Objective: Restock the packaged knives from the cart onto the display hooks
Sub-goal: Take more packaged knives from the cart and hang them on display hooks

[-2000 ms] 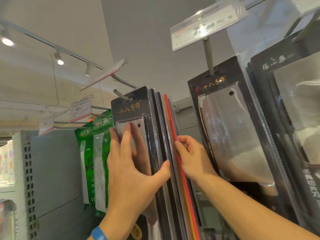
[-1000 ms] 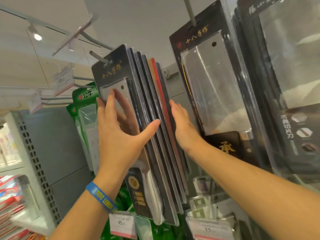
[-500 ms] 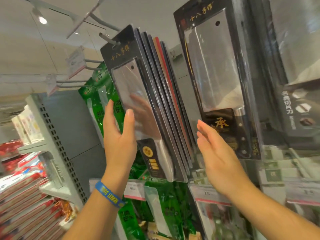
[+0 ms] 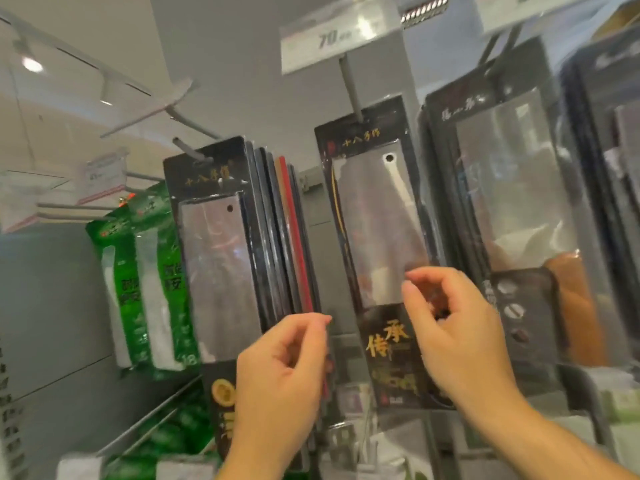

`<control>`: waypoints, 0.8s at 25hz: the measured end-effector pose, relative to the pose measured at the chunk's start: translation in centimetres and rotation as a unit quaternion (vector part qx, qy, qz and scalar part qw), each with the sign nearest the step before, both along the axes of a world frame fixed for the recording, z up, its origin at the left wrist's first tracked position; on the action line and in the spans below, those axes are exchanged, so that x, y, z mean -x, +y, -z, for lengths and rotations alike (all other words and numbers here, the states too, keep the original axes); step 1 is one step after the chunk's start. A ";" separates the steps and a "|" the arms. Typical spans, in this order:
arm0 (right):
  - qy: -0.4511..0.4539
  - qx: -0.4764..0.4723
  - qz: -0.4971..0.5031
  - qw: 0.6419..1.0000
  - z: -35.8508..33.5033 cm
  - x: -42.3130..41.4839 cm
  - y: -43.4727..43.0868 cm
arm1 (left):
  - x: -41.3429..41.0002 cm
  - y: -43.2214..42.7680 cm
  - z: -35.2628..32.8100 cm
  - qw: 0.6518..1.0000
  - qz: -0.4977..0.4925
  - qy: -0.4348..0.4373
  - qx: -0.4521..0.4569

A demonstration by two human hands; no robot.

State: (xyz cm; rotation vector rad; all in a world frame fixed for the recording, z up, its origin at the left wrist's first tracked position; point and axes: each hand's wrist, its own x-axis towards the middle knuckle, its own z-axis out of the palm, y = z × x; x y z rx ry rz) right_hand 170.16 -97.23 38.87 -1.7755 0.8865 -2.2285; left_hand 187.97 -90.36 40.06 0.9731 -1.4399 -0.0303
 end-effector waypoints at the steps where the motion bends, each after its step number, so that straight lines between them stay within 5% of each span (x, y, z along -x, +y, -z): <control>1: 0.003 0.013 0.024 1.000 -0.7 0.5 -0.1 | 0.9 -0.2 -0.1 1.000 0.017 -0.005 -0.003; 6: 0.056 -0.036 0.068 0.995 -2.6 2.3 -2.0 | 3.5 -3.1 -2.1 1.000 0.024 -0.003 -0.014; 13: 0.136 -0.176 -0.098 0.970 -1.8 2.5 -4.6 | 6.9 -8.2 -3.7 0.995 -0.036 0.086 -0.039; 20: 0.203 -0.096 -0.122 0.967 -1.2 4.7 -5.2 | 9.7 -8.0 -2.9 0.976 0.004 0.191 -0.108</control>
